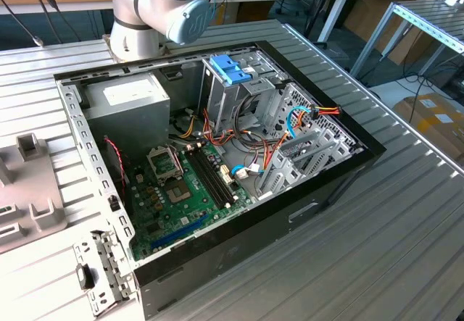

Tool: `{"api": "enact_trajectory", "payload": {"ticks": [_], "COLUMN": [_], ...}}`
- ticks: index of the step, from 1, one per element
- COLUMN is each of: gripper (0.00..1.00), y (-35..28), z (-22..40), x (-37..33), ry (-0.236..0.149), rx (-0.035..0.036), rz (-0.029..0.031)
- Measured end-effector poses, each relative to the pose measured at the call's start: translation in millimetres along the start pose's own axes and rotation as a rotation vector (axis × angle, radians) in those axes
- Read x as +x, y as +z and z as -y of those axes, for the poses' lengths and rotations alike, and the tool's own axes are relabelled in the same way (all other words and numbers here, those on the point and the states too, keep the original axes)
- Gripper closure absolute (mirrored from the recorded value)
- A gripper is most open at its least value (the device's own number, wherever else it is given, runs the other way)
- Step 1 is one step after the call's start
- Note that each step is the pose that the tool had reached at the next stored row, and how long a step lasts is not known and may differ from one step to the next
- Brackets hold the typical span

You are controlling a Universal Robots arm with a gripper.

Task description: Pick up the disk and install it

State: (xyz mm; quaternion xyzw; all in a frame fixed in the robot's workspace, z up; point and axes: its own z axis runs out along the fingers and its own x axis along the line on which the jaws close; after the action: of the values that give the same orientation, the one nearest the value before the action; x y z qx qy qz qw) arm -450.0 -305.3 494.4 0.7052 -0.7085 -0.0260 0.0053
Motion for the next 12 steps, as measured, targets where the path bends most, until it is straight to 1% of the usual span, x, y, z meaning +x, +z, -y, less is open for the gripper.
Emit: {"api": "enact_trajectory", "payload": {"ticks": [12], "gripper": [0.63], "y": [0.1], "z": [0.0], "x": [3.0], "ry": [0.000], "rx": [0.0000], "rz": [0.0000]}}
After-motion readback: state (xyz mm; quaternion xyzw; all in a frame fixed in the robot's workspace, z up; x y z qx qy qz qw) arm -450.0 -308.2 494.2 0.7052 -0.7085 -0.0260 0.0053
